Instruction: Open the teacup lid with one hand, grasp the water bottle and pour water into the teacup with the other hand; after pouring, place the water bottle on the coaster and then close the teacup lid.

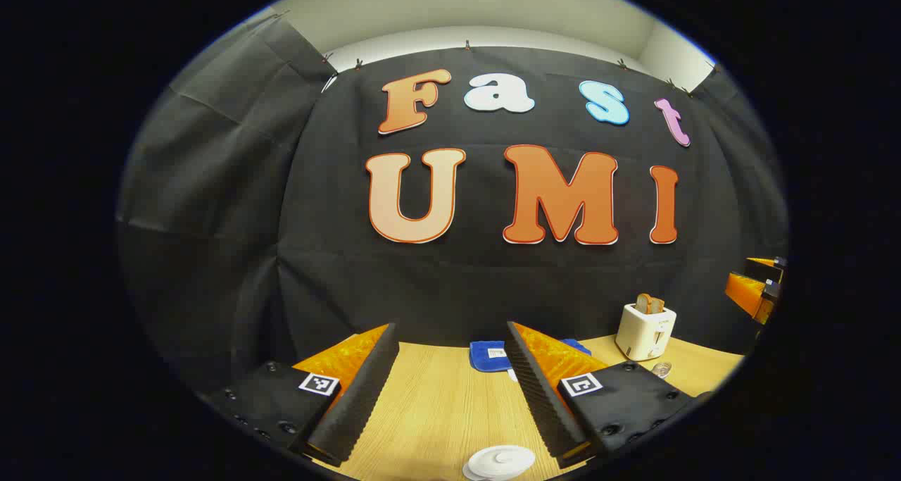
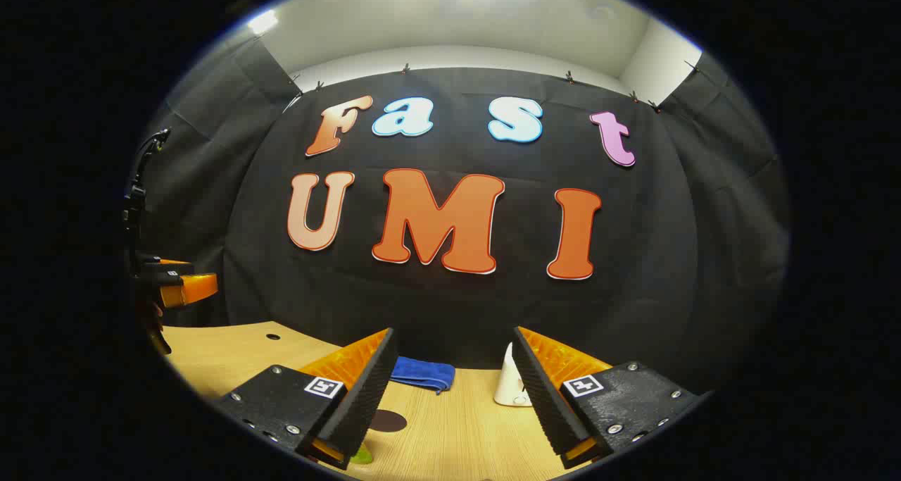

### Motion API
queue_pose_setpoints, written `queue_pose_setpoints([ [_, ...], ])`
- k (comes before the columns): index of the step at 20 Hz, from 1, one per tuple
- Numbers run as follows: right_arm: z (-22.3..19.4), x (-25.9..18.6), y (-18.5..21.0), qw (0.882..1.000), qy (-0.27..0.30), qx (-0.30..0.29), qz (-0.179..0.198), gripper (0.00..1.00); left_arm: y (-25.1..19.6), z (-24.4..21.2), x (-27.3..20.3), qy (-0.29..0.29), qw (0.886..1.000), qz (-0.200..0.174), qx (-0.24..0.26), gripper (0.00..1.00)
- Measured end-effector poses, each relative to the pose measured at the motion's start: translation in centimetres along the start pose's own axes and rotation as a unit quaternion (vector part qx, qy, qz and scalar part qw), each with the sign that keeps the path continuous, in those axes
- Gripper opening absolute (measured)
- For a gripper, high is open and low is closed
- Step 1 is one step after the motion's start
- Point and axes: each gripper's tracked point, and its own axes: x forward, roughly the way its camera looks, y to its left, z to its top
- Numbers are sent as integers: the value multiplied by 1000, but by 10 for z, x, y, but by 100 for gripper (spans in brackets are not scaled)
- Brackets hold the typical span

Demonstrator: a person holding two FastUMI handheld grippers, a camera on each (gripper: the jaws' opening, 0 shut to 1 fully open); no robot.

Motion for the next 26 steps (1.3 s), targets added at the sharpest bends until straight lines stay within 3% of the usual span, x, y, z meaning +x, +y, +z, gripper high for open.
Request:
queue_pose_setpoints([
  [3, -8, 3, -4, 1000, 6, -11, -16, 96, -4, -2, 0, -2, 1000, -10, -6, 99],
  [12, -13, 9, 11, 1000, 15, -12, 6, 96, -12, 2, -6, -14, 1000, -22, -1, 99],
  [18, 8, 10, 10, 1000, -2, -14, 8, 96, -10, 12, -8, -26, 999, -16, 12, 99],
  [26, -32, 4, 23, 999, 29, 5, 43, 96, -38, -42, -10, 29, 997, -63, -16, 99],
])
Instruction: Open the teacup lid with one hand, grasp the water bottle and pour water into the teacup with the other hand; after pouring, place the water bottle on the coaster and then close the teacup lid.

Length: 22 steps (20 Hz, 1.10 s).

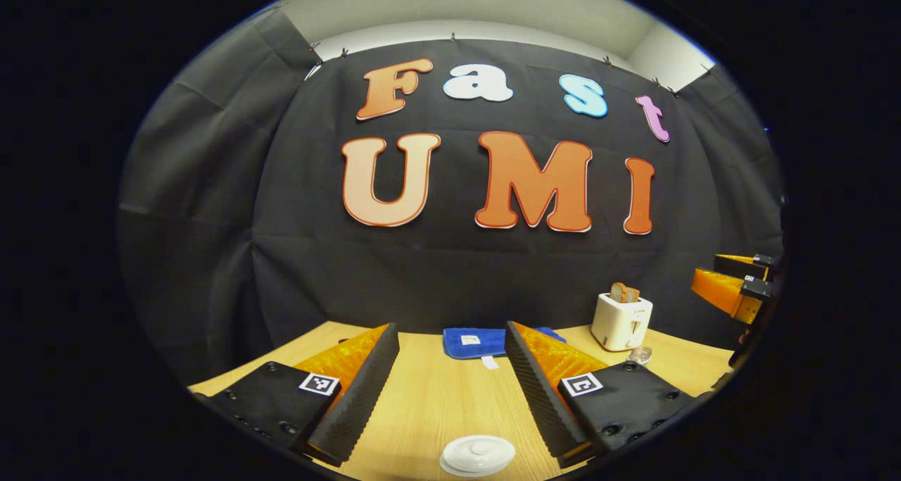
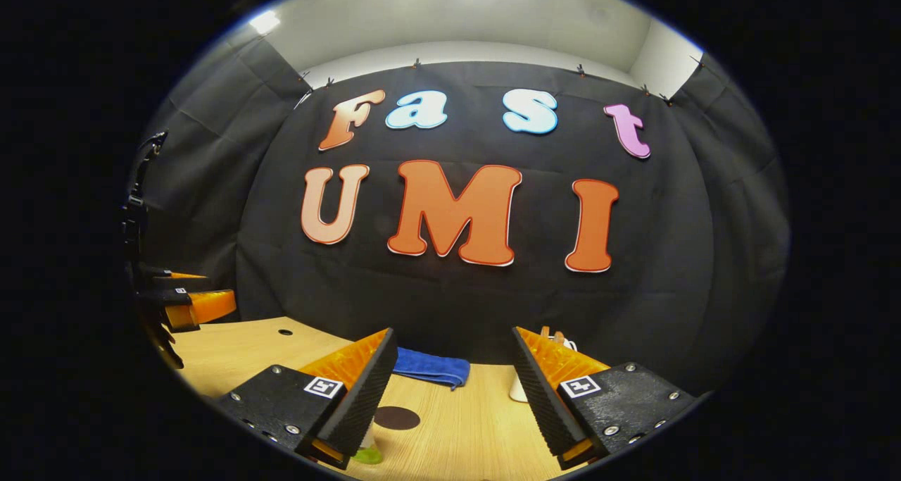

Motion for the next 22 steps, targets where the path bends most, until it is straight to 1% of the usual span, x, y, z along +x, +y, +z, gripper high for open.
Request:
queue_pose_setpoints([
  [1, -12, -1, 1, 1000, 11, -1, 4, 96, -1, -8, -1, 6, 1000, -1, 3, 99],
  [3, -28, -3, 5, 999, 31, -3, 13, 96, 6, -18, -1, 13, 1000, 11, 25, 99],
  [4, -35, -4, 9, 999, 37, -3, 20, 96, 5, -22, -2, 13, 999, 9, 31, 99],
  [7, -54, -8, 23, 997, 56, 5, 48, 96, -7, -45, -3, 29, 999, -14, 26, 99],
  [10, -74, -15, 32, 995, 77, 3, 68, 96, -10, -69, -5, 52, 998, -20, 29, 98],
  [11, -79, -18, 34, 994, 82, 1, 73, 97, -11, -76, -5, 61, 997, -21, 33, 99],
  [17, -102, -28, 52, 989, 101, -9, 105, 97, -19, -120, -5, 113, 992, -44, 40, 99],
  [22, -114, -27, 66, 985, 117, -12, 124, 96, -23, -149, -2, 146, 987, -50, 48, 98],
])
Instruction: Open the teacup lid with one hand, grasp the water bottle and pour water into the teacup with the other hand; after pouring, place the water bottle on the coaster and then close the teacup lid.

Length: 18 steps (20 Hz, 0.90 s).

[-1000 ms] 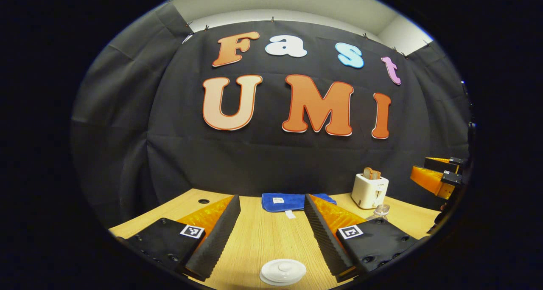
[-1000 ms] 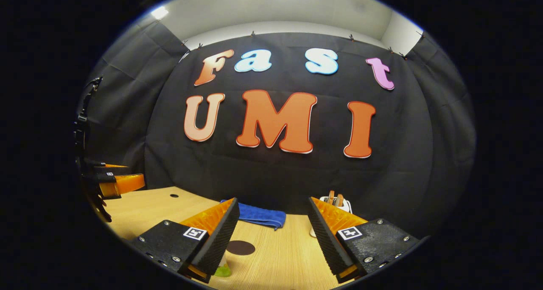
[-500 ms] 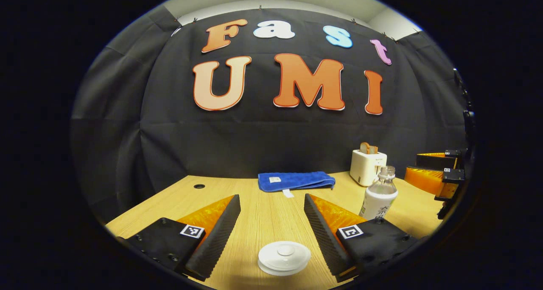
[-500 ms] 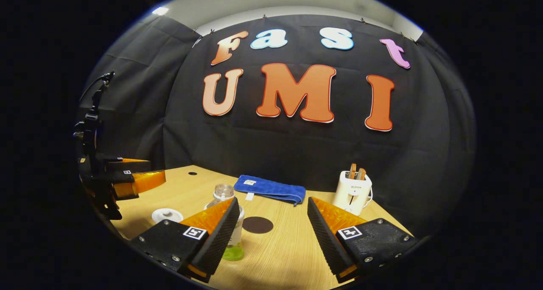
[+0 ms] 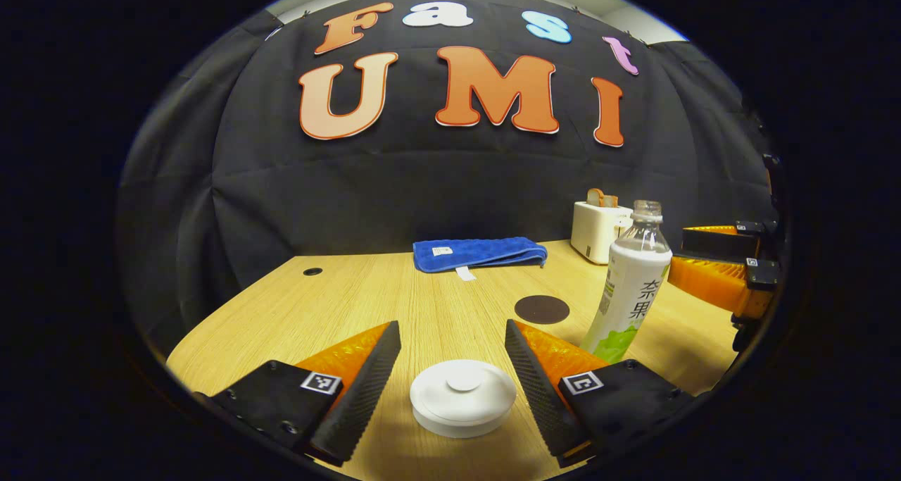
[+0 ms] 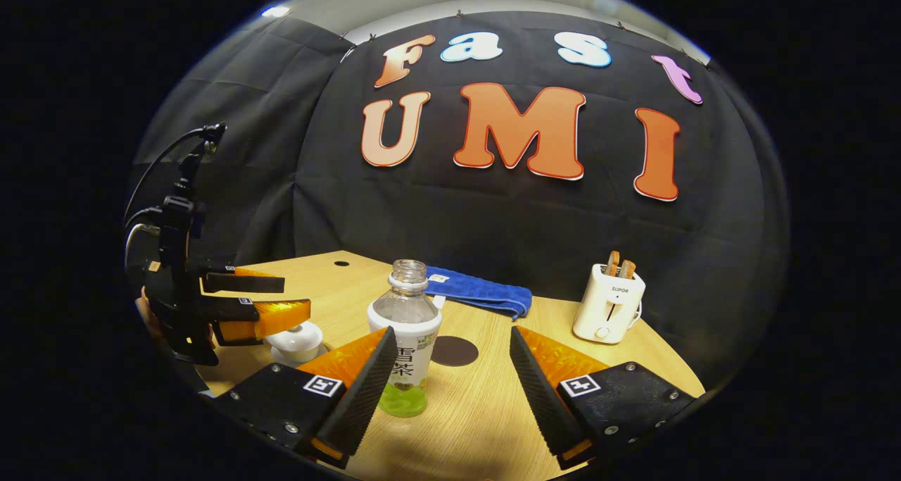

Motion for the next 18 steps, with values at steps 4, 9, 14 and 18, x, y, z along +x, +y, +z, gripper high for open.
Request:
queue_pose_setpoints([
  [4, -8, 2, 3, 1000, 9, 0, 7, 96, -5, -19, 2, 22, 1000, -7, 2, 94],
  [9, -12, 2, 4, 1000, 15, -5, 7, 96, -8, -28, 5, 29, 999, -10, 19, 77],
  [14, -12, 3, 5, 1000, 16, -8, 8, 96, -5, -27, 6, 24, 999, -1, 34, 51],
  [18, -12, 0, 6, 1000, 16, -13, 9, 96, -6, -26, 4, 25, 999, -1, 32, 38],
])
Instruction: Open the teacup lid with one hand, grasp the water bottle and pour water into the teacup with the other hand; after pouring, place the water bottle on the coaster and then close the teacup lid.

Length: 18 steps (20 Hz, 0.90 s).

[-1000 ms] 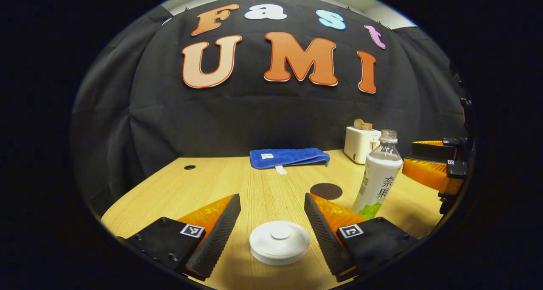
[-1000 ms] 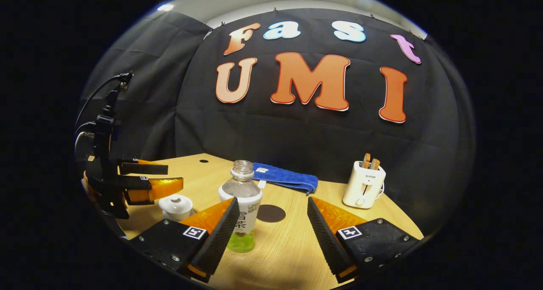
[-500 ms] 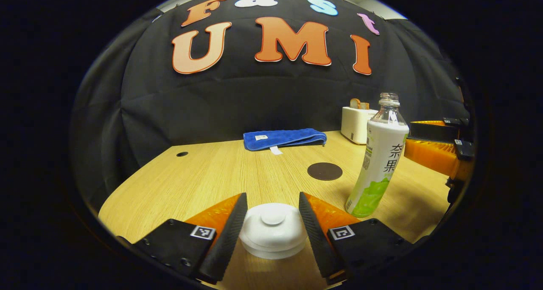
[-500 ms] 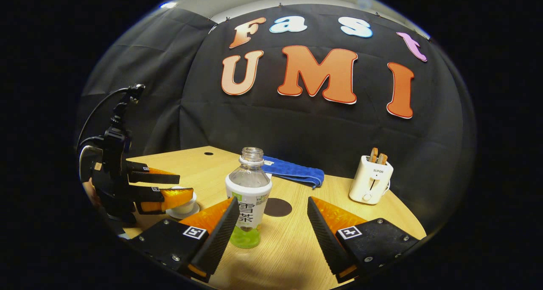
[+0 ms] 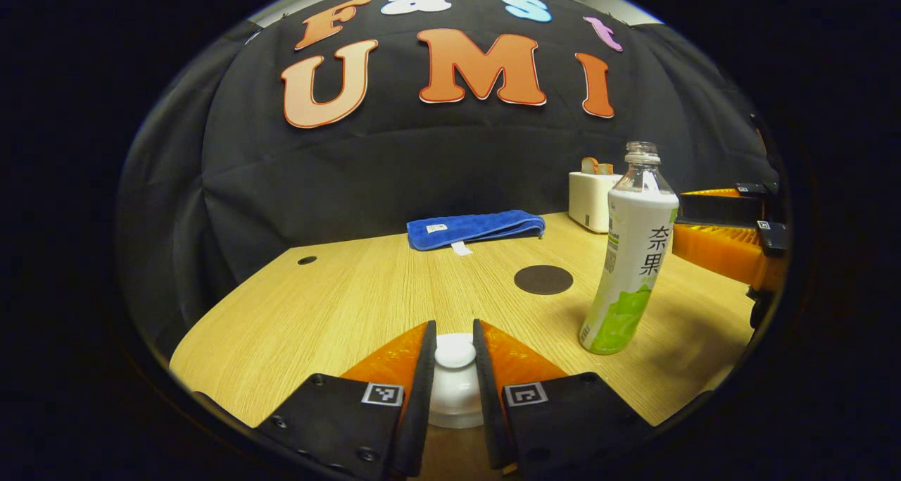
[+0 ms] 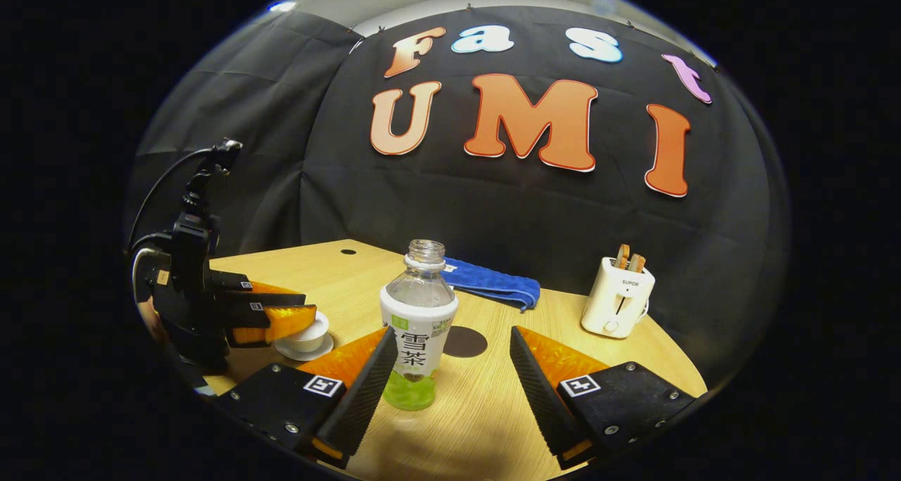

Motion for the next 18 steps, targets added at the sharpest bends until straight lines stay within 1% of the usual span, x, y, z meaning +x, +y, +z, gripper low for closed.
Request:
queue_pose_setpoints([
  [2, -1, 0, 1, 1000, 1, -2, 1, 96, 2, 4, -3, -3, 1000, 1, -7, 38],
  [3, -2, 0, 0, 1000, 2, -3, 1, 96, -1, 0, 2, -2, 1000, 1, -5, 30],
  [8, -7, 4, 4, 1000, 8, -8, 7, 96, 7, 11, 0, -19, 1000, 13, -10, 30],
  [9, -9, 6, 6, 1000, 10, -10, 8, 96, 10, 14, -2, -24, 999, 17, -12, 31],
  [10, -10, 8, 6, 1000, 11, -12, 7, 96, 13, 19, -3, -30, 999, 21, -15, 30],
  [11, -12, 11, 7, 1000, 14, -11, 10, 96, 18, 22, -4, -38, 999, 28, -16, 28],
  [13, -21, 16, 14, 999, 26, -6, 18, 96, 29, 28, -4, -48, 998, 40, -17, 31],
  [15, -25, 21, 22, 999, 35, -2, 27, 95, 42, 30, -8, -51, 997, 53, -23, 30],
  [16, -28, 24, 25, 999, 40, 0, 31, 94, 48, 32, -8, -53, 996, 58, -28, 31],
  [17, -32, 27, 26, 998, 47, 4, 35, 91, 55, 32, -9, -54, 996, 65, -32, 30],
  [18, -35, 29, 29, 998, 53, 8, 39, 89, 61, 33, -11, -56, 995, 72, -35, 31],
])
